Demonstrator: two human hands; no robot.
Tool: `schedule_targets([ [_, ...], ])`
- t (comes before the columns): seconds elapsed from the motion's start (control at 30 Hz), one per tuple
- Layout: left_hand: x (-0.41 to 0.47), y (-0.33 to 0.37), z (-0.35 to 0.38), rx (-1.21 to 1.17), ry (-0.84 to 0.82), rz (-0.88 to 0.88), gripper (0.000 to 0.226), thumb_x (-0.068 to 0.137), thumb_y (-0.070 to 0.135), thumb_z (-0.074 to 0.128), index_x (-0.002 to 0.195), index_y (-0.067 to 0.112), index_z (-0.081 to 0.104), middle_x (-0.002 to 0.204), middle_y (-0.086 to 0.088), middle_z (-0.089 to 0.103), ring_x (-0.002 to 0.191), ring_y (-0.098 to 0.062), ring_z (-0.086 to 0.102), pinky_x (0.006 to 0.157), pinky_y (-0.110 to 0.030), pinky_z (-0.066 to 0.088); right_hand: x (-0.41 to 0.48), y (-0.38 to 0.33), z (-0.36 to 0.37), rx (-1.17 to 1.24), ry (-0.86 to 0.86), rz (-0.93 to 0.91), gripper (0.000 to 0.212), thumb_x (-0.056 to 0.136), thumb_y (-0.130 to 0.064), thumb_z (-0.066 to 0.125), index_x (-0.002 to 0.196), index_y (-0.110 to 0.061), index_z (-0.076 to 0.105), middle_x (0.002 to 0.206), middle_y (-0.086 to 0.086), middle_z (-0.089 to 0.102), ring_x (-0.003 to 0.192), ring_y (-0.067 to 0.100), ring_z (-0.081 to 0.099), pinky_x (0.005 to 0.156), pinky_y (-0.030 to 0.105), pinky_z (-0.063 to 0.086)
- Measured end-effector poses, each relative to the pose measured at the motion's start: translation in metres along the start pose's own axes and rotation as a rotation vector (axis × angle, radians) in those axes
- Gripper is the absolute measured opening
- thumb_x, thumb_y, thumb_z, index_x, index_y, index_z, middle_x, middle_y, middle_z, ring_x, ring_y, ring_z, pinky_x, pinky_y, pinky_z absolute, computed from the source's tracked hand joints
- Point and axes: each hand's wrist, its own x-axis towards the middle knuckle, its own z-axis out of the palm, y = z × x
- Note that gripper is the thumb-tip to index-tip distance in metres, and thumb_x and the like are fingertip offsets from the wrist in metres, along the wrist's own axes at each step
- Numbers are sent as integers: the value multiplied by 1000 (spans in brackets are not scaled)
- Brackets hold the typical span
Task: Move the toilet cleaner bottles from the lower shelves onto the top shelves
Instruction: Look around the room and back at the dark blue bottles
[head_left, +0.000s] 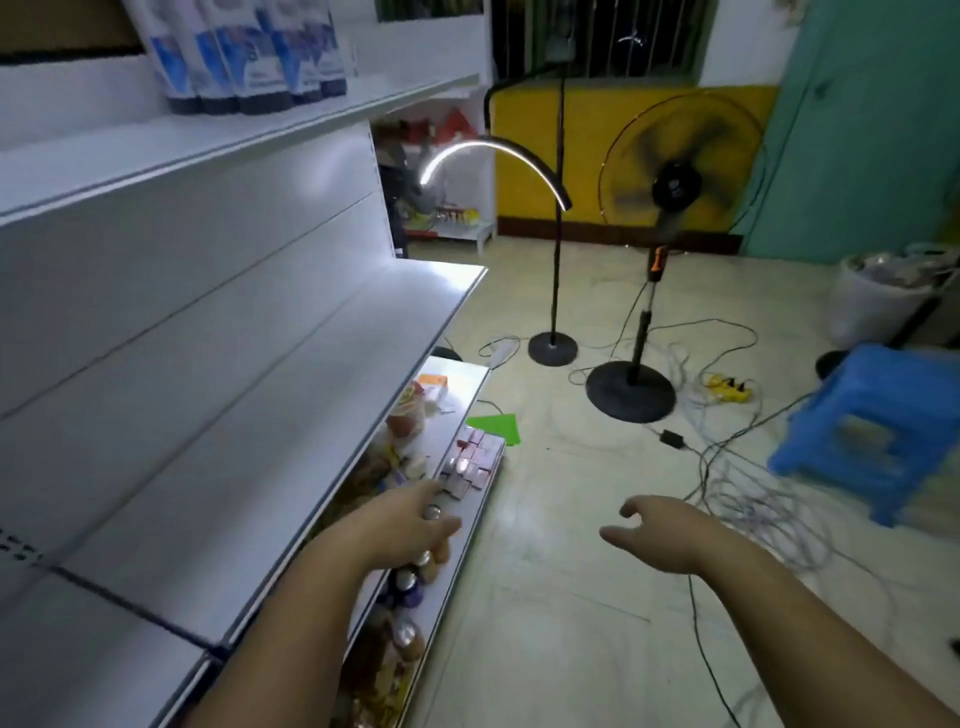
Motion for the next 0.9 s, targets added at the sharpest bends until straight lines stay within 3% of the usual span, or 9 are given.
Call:
schedule_targets([
  [0.07,23,27,9,6,-4,17,60,89,47,52,143,30,31,129,-1,59,92,-9,56,87,-25,48,17,22,-21,58,31,-46,60,87,-56,49,136,-21,45,138,3,52,121,19,51,94,29,41],
  [0.17,54,60,18,42,28,24,60,88,50,51,143,33,33,132,0,55,111,-19,60,96,-35,48,39,45,-43,124,41,-115,57,86,-56,51,134,-26,46,133,2,56,117,17,53,89,27,41],
  [0.37,107,80,4,61,-45,-109,71,82,59,53,144,34,31,135,-2,54,115,-18,58,101,-34,44,93,70,-78,94,-69,-116,60,85,-57,52,137,-26,43,140,3,50,124,17,50,96,29,41],
  [0.5,162,87,-24,7,45,-97,63,87,48,55,143,28,33,143,-6,47,127,-20,47,104,-28,36,146,64,-103,71,-48,-102,60,86,-56,51,138,-25,42,141,4,50,124,18,50,95,28,41],
  [0.8,306,143,-82,-21,146,-17,59,91,50,47,143,25,33,142,-8,47,120,-23,52,96,-31,41,250,67,-194,38,122,-22,59,86,-56,49,136,-25,44,137,1,53,121,18,52,92,29,44],
  [0.9,331,152,-92,-18,122,-57,60,91,50,48,143,26,33,142,-8,47,122,-22,51,98,-30,38,281,66,-211,42,65,-34,60,85,-58,49,135,-26,44,135,1,55,118,19,54,93,31,45],
])
